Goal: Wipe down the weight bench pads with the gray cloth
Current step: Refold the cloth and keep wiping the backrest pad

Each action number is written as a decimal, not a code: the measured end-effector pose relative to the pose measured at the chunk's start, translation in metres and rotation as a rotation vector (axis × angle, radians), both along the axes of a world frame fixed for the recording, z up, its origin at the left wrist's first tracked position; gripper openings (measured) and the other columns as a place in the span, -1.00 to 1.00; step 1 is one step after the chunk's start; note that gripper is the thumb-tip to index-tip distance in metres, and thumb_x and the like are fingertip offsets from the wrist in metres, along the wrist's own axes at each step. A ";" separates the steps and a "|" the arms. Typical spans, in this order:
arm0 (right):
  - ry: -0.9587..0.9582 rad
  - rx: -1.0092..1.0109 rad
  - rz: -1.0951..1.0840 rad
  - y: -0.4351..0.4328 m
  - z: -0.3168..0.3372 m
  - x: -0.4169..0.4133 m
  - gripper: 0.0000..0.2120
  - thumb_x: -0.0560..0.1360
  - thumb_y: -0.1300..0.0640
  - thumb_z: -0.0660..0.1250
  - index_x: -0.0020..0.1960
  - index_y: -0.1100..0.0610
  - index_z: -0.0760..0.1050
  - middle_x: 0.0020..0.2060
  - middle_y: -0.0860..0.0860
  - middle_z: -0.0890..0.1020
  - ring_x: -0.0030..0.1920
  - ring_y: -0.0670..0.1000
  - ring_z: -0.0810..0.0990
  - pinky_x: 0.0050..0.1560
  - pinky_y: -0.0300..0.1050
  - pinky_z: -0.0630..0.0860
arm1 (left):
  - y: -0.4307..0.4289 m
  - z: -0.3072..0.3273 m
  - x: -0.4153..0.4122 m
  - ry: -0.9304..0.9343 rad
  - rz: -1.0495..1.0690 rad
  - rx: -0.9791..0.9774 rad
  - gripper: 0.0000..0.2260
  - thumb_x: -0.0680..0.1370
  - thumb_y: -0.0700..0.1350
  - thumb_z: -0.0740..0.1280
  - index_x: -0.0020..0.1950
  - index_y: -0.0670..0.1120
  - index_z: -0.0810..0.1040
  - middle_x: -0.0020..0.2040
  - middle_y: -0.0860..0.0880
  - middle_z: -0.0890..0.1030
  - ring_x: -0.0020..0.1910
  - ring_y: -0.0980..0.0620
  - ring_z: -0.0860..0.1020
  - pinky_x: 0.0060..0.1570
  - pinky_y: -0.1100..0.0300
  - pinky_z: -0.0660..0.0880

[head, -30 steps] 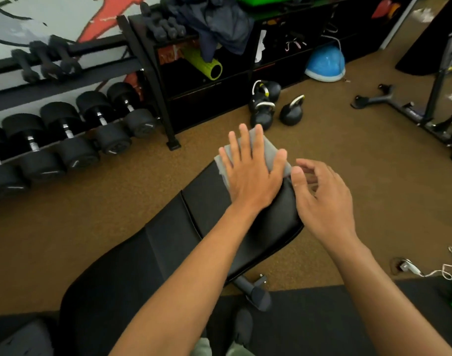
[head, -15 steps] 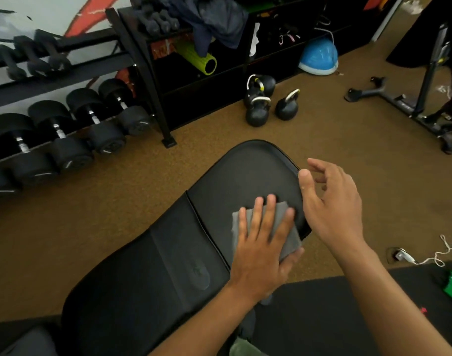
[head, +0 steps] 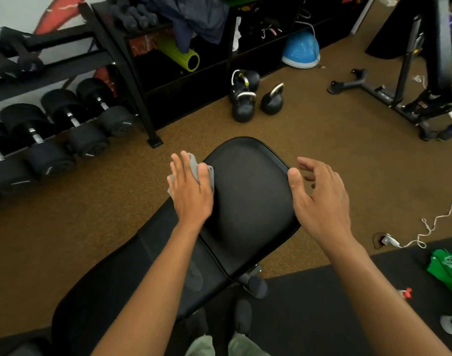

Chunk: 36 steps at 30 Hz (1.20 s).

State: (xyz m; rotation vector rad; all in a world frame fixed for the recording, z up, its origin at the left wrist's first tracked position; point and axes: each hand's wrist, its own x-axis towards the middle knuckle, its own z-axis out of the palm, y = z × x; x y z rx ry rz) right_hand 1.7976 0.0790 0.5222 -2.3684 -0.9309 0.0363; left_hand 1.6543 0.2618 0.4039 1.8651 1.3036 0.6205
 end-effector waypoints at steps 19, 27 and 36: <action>0.052 0.056 0.051 0.008 -0.003 0.002 -0.59 0.66 -0.19 0.19 0.38 0.01 0.48 0.21 -0.11 0.60 0.20 -0.07 0.56 0.17 -0.08 0.50 | -0.198 0.003 -0.034 -0.181 -0.585 0.334 -0.51 0.76 0.01 0.11 0.67 -0.11 0.21 0.71 0.00 0.10 0.69 -0.05 0.08 0.64 -0.13 0.03; 0.087 0.058 0.038 0.011 -0.001 0.004 -0.60 0.66 -0.19 0.17 0.39 -0.01 0.48 0.20 -0.12 0.61 0.19 -0.07 0.56 0.18 -0.03 0.52 | -0.108 0.043 -0.038 -0.381 -0.080 -0.026 -0.50 0.74 0.10 0.04 0.69 0.10 0.12 0.59 0.50 0.08 0.63 0.33 0.03 0.59 0.15 0.16; 0.173 0.123 -0.029 0.002 0.000 0.011 -0.62 0.69 -0.19 0.09 0.35 -0.07 0.50 0.15 -0.15 0.61 0.13 -0.11 0.57 0.18 0.09 0.55 | -0.051 0.040 0.042 -0.134 -0.245 0.220 -0.44 0.75 0.13 -0.04 0.71 -0.06 0.04 0.72 -0.02 0.01 0.70 0.08 -0.11 0.66 -0.02 -0.22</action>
